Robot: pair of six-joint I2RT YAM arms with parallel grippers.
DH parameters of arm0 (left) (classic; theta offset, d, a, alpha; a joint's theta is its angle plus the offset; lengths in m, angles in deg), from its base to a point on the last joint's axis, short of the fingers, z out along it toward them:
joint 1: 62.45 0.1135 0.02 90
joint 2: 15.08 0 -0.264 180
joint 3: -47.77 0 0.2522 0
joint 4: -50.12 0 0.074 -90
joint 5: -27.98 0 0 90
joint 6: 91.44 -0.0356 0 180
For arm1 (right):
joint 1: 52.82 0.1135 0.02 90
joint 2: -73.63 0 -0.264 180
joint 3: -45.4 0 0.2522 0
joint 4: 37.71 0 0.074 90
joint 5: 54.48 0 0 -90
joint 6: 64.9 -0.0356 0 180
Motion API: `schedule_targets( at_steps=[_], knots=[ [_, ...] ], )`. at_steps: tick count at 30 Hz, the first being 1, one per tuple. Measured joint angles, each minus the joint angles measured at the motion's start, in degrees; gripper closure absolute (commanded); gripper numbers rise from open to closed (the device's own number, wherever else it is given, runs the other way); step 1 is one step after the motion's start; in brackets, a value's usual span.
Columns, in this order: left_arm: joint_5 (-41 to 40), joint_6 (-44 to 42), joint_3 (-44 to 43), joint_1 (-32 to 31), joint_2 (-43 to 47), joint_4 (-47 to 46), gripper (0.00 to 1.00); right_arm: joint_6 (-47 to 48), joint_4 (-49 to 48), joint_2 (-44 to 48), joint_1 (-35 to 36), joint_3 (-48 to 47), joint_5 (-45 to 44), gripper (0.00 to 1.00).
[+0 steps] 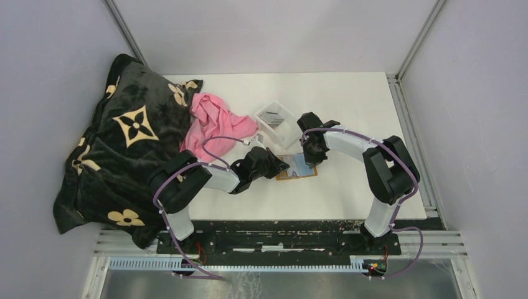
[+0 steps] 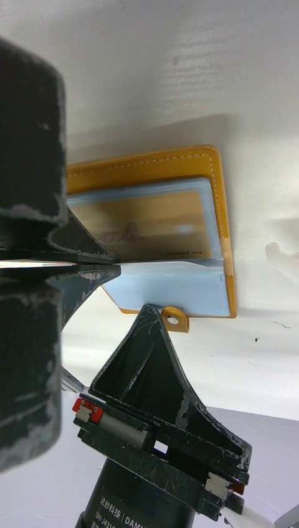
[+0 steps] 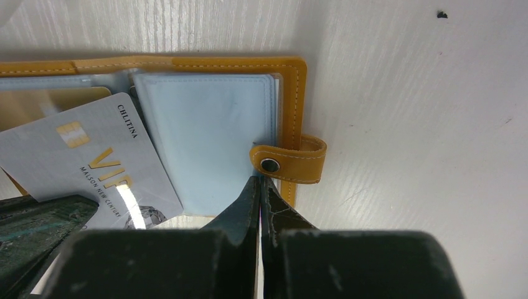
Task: Put the credit cards into the card holder
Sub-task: Insert the credit card into the card holder.
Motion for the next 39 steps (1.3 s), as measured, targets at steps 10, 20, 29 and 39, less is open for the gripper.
schedule_targets(
  at_steps=[10,20,29,39],
  knots=[
    [0.07,-0.04,-0.07,0.0,-0.48,-0.87,0.97,0.0,0.02,-0.09,0.0,0.0,0.04,0.99],
    [0.57,-0.09,-0.07,0.0,-3.34,-5.68,0.97,0.0,0.0,-0.57,0.0,-0.04,0.22,0.99],
    [1.51,-0.7,0.2,0.0,-4.26,-8.11,0.97,0.0,-0.02,-0.59,0.0,-0.04,0.22,0.99],
    [1.25,-0.74,2.62,0.0,-3.82,-9.46,0.97,0.0,0.02,-0.68,0.0,-0.11,0.24,0.99]
  ],
)
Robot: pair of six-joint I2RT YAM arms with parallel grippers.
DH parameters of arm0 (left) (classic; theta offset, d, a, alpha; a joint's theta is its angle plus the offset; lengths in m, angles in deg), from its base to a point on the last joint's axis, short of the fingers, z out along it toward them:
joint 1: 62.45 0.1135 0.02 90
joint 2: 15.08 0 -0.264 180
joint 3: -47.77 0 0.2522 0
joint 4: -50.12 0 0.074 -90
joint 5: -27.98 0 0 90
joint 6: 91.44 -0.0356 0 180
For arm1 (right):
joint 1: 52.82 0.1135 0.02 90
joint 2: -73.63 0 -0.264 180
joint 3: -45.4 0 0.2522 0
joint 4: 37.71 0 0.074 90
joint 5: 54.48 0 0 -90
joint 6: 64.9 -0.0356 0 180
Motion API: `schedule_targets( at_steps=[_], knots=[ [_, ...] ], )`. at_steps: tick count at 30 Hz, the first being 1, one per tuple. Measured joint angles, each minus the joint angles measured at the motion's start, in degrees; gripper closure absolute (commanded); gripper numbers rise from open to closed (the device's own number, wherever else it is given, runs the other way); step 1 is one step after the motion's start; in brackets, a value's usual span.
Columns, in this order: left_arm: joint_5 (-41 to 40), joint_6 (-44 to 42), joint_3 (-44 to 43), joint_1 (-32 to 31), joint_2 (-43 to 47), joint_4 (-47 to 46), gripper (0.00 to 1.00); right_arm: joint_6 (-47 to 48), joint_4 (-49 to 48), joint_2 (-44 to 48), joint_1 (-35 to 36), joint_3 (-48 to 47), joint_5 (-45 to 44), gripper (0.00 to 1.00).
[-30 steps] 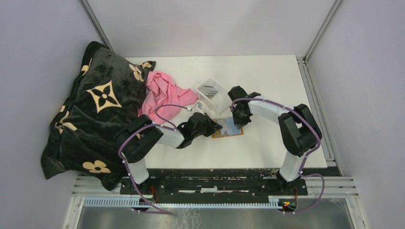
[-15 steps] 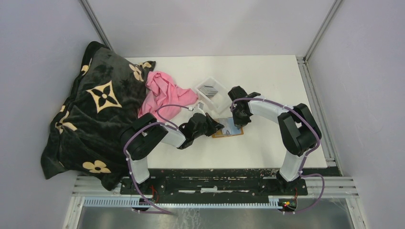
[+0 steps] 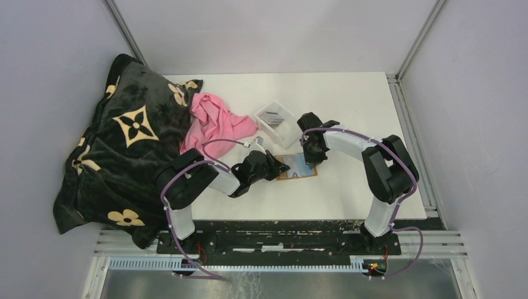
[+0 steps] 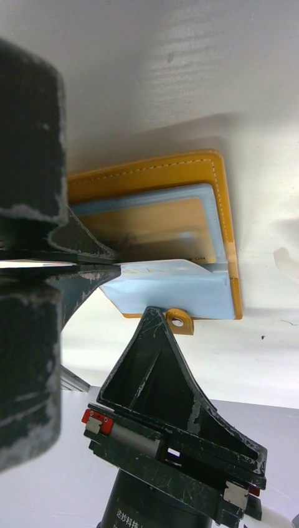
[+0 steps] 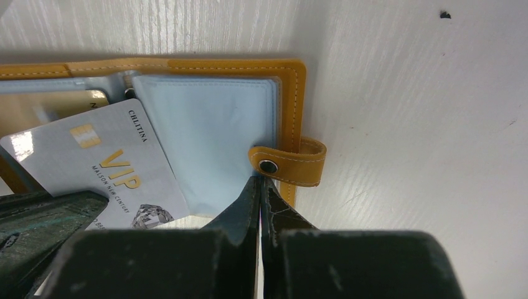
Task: Put the credit cards into the card holder
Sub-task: Insert the credit card into the card holder.
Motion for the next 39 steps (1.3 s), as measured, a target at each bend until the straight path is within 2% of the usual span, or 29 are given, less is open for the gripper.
schedule_targets(
  at_steps=[39],
  knots=[
    [-0.81,-6.84,-1.44,0.28,0.61,2.64,0.97,0.02,1.44,-1.07,-0.02,-1.4,0.39,0.99]
  ],
)
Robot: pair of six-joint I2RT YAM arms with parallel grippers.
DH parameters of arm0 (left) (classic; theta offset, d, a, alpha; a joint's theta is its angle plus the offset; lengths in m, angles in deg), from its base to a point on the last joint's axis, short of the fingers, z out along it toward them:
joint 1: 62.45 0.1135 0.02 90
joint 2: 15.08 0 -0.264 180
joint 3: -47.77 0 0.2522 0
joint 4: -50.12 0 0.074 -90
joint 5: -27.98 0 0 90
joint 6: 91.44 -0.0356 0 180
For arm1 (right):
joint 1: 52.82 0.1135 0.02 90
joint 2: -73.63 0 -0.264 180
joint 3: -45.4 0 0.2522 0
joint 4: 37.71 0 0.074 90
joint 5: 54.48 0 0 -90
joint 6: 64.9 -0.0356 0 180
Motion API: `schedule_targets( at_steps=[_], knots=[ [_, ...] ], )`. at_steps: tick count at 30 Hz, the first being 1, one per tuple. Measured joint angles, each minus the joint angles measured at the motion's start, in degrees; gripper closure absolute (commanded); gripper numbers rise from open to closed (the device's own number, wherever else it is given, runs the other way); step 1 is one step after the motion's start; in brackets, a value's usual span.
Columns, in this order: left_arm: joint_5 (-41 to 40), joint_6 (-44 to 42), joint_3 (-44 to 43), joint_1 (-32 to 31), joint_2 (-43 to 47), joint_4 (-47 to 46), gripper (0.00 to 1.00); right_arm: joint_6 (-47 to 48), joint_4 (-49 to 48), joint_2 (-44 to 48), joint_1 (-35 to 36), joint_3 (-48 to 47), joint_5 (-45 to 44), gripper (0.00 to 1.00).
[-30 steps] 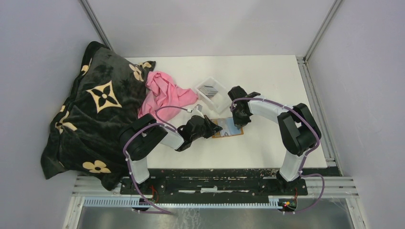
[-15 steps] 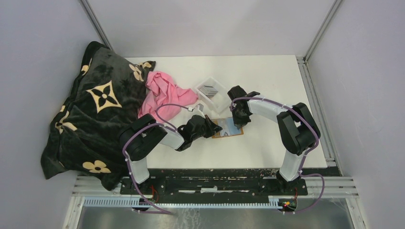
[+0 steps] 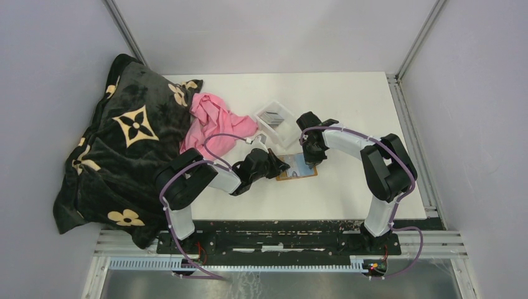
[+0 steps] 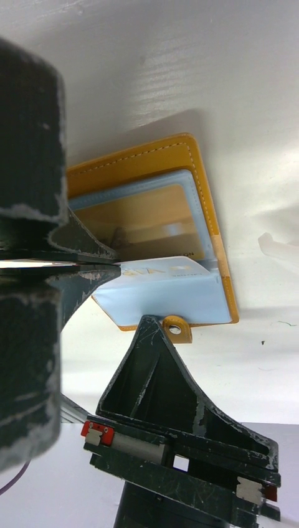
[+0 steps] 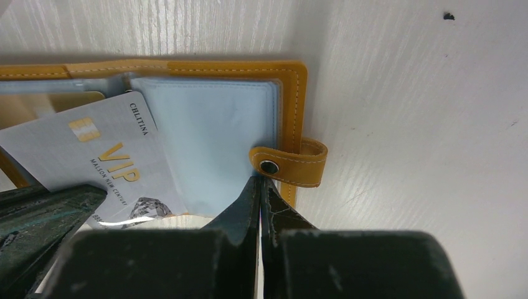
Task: Put the credit cards into the card holder
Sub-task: Insert the credit card into the card holder.
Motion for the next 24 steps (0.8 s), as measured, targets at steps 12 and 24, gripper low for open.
schedule_targets(
  at_steps=[12,24],
  knots=[
    [-0.24,-0.02,-1.11,0.61,-0.63,0.76,0.97,0.0,0.15,-0.09,0.0,-0.11,-0.02,0.99],
    [3.41,0.07,0.07,1.18,-2.34,-3.67,0.97,0.0,0.22,-0.15,0.0,-0.2,-0.02,0.99]
  ],
)
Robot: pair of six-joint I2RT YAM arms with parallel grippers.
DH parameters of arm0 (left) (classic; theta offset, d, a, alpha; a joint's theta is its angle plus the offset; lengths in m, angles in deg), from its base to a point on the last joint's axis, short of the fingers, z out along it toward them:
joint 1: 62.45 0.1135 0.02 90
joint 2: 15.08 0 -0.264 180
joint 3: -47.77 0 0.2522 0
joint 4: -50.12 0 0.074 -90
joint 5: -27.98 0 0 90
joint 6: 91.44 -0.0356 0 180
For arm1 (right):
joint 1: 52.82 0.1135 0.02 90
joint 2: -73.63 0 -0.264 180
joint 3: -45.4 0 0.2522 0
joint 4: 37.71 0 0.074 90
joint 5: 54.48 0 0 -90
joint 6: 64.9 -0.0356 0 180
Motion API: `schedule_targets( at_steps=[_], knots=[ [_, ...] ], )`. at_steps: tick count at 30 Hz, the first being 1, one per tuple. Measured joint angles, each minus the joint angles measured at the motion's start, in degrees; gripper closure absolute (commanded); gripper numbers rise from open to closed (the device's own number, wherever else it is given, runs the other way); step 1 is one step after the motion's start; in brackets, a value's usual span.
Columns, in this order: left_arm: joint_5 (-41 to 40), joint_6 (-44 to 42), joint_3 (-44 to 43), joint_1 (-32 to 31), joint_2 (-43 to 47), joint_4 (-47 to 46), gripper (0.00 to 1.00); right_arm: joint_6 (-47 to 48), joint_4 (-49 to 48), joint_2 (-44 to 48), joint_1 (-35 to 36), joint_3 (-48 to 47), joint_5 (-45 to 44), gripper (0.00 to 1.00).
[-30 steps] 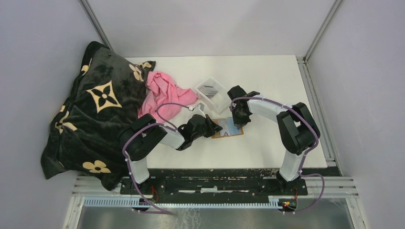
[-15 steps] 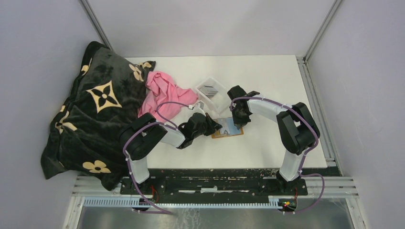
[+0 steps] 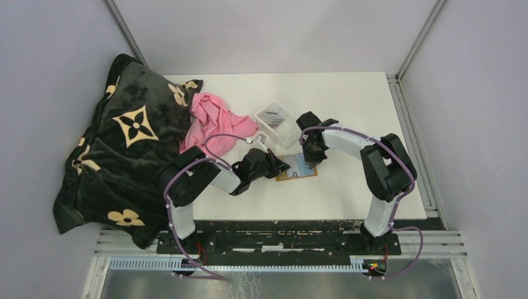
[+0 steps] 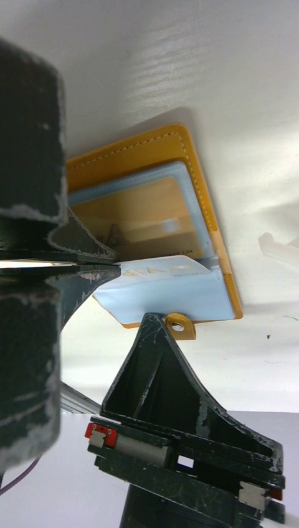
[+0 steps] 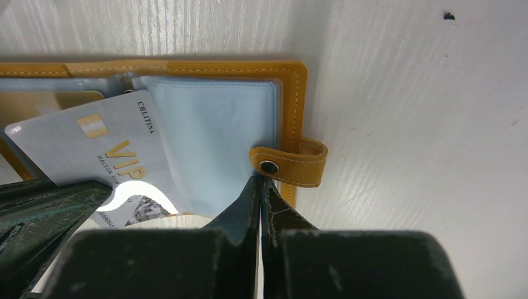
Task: Put the credit cards into the card holder
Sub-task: Insert the credit card into the card holder.
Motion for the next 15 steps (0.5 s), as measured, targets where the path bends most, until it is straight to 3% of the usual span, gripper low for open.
schedule_targets(
  at_steps=[15],
  knots=[
    [1.25,1.57,2.27,-0.7,-0.48,-3.52,0.97,-0.02,0.02,-0.07,-0.02,-0.04,0.0,0.99]
  ],
)
